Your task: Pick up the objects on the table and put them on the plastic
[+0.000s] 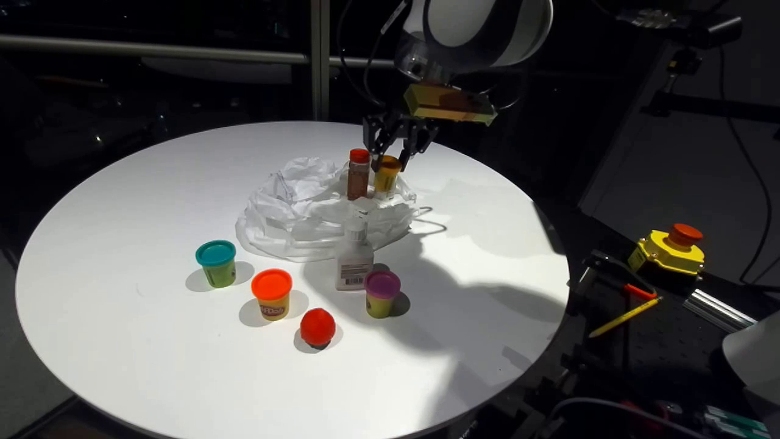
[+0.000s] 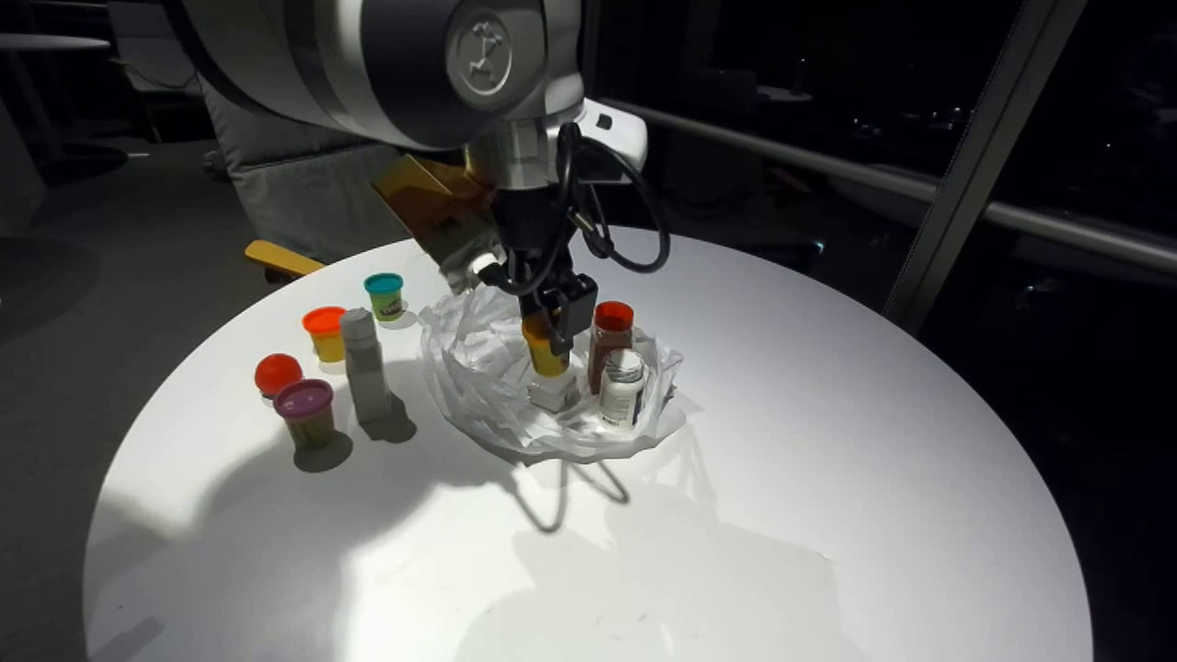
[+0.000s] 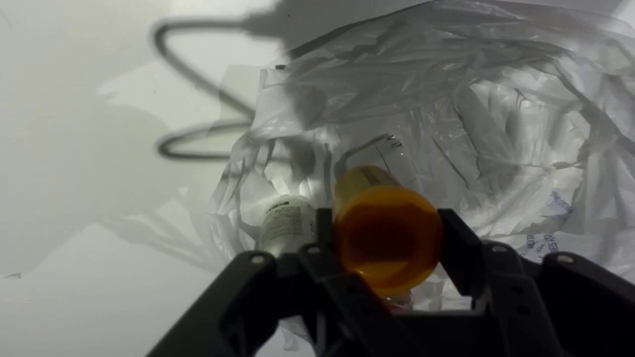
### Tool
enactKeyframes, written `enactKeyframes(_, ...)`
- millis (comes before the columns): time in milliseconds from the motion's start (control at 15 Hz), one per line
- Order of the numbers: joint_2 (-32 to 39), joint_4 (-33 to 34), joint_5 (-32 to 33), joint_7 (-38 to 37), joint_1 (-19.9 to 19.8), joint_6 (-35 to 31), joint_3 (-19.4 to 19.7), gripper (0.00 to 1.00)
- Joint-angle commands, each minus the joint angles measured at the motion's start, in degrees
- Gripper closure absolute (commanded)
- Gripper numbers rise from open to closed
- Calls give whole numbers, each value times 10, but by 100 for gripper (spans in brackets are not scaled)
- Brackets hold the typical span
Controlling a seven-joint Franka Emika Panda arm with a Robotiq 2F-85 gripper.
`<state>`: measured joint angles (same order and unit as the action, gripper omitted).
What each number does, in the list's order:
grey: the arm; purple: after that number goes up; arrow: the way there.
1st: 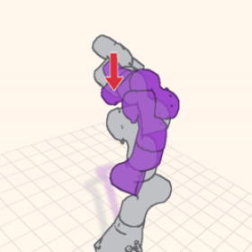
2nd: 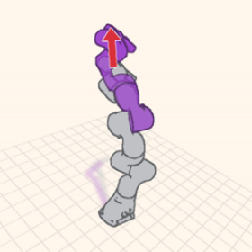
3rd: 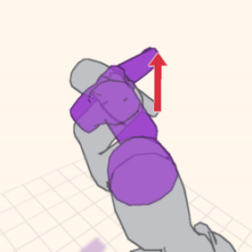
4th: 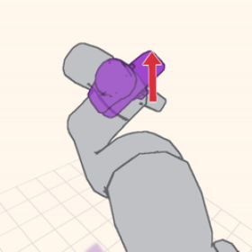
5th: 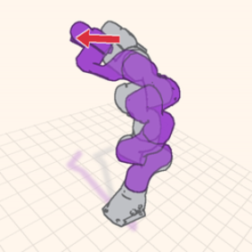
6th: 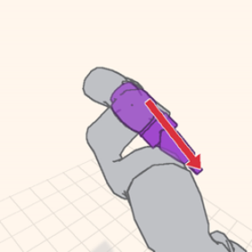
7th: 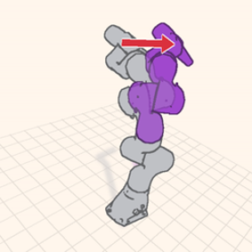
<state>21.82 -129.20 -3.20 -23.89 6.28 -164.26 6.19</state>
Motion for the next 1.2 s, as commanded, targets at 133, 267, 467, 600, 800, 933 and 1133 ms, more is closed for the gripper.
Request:
enactKeyframes(133,31,28,-17,14,-15,30,-5,71)
enactKeyframes(267,52,39,-14,14,-17,33,0,71)
enactKeyframes(467,80,51,-19,23,-23,6,-6,71)
enactKeyframes(600,92,59,-16,22,-20,-2,-1,71)
enactKeyframes(800,75,48,-10,27,-12,-19,3,19)
enactKeyframes(933,42,34,4,21,11,-5,19,7)
enactKeyframes(1133,-5,35,47,-26,74,40,69,0)
